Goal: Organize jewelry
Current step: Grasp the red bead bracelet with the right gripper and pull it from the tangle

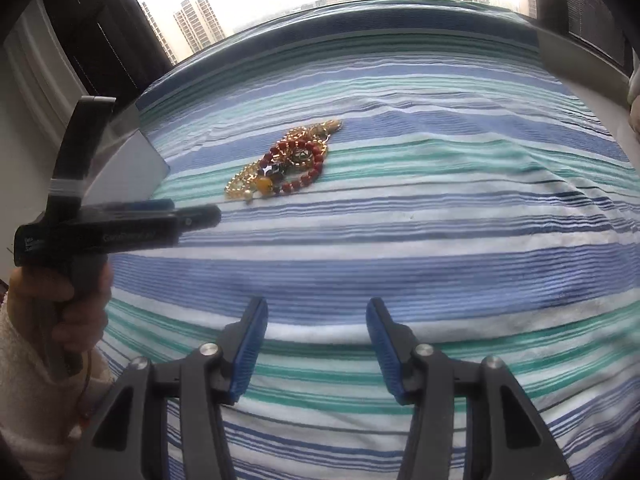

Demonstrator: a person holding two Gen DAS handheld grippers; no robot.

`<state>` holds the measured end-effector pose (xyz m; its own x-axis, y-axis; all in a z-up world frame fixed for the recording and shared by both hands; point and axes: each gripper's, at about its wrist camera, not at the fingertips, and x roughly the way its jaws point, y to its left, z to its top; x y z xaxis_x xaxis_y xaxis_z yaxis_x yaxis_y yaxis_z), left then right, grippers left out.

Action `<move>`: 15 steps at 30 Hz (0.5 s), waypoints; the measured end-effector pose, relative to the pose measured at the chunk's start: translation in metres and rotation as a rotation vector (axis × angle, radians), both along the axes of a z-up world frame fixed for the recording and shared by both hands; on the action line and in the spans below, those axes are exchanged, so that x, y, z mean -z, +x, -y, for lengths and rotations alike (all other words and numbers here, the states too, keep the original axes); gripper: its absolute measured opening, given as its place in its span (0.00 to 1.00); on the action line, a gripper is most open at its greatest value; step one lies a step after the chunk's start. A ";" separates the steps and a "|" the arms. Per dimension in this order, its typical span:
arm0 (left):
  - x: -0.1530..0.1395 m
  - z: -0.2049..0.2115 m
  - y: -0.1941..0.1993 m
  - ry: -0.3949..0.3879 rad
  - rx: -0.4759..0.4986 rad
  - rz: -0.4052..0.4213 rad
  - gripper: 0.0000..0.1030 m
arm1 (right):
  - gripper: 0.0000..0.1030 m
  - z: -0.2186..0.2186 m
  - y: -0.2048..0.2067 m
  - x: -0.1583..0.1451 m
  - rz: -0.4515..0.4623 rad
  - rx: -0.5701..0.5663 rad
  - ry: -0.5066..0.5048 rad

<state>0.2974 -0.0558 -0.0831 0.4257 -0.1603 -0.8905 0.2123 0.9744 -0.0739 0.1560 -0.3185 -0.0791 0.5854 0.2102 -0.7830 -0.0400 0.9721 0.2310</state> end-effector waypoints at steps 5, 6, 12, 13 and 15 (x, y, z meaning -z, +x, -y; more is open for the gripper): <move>0.014 -0.022 0.024 -0.015 -0.104 -0.025 0.79 | 0.51 0.005 0.072 -0.003 -0.011 -0.034 -0.025; 0.016 -0.023 0.027 -0.019 -0.111 -0.029 0.78 | 0.51 0.004 0.086 0.000 -0.014 -0.040 -0.015; 0.018 -0.015 0.041 -0.023 -0.098 0.007 0.62 | 0.50 -0.022 0.148 0.025 0.010 -0.083 -0.058; 0.017 -0.014 0.042 -0.035 -0.088 0.011 0.50 | 0.49 -0.027 0.154 0.030 0.018 -0.091 -0.085; 0.014 -0.010 0.040 -0.055 -0.050 0.023 0.21 | 0.23 -0.035 0.159 0.038 0.037 -0.096 -0.143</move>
